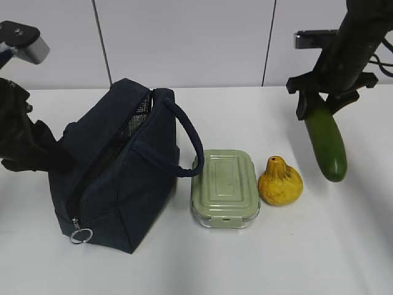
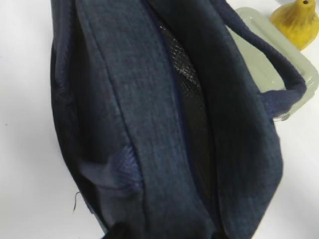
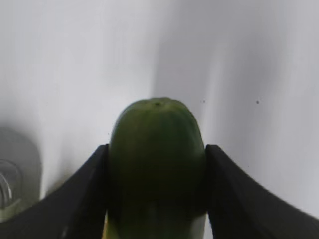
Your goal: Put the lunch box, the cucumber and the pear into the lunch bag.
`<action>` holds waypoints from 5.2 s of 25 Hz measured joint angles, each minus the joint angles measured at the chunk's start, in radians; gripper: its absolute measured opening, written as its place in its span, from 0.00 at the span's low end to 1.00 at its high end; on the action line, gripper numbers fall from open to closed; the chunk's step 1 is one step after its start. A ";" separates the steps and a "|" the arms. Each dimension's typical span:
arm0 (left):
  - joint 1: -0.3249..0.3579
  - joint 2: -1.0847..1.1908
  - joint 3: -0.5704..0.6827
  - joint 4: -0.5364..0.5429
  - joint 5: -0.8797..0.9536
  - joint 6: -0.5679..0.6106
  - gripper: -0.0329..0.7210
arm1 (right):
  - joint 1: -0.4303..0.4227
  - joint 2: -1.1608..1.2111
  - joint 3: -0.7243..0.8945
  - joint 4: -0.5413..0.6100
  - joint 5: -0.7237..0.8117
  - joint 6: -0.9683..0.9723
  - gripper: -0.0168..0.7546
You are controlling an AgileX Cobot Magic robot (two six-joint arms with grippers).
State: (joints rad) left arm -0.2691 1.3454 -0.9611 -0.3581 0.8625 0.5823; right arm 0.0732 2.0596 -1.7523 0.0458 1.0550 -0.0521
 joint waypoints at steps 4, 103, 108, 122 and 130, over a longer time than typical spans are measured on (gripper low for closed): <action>0.000 0.052 0.000 0.000 -0.016 0.000 0.32 | 0.000 -0.029 -0.060 0.084 0.014 -0.045 0.53; 0.000 0.069 0.000 -0.015 -0.069 0.000 0.05 | 0.167 -0.031 0.140 0.132 0.166 -0.160 0.55; 0.000 0.069 0.000 -0.015 -0.069 0.000 0.05 | 0.167 -0.031 0.140 0.136 0.166 -0.160 0.53; 0.000 0.069 0.000 -0.015 -0.069 0.000 0.05 | 0.178 -0.031 0.140 0.151 0.166 -0.173 0.53; 0.000 0.069 0.000 -0.014 -0.069 0.000 0.05 | 0.178 0.011 0.138 0.127 0.160 -0.173 0.46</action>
State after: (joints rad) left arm -0.2691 1.4148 -0.9611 -0.3718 0.7939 0.5823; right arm 0.2512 2.0706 -1.6143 0.1731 1.2148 -0.2255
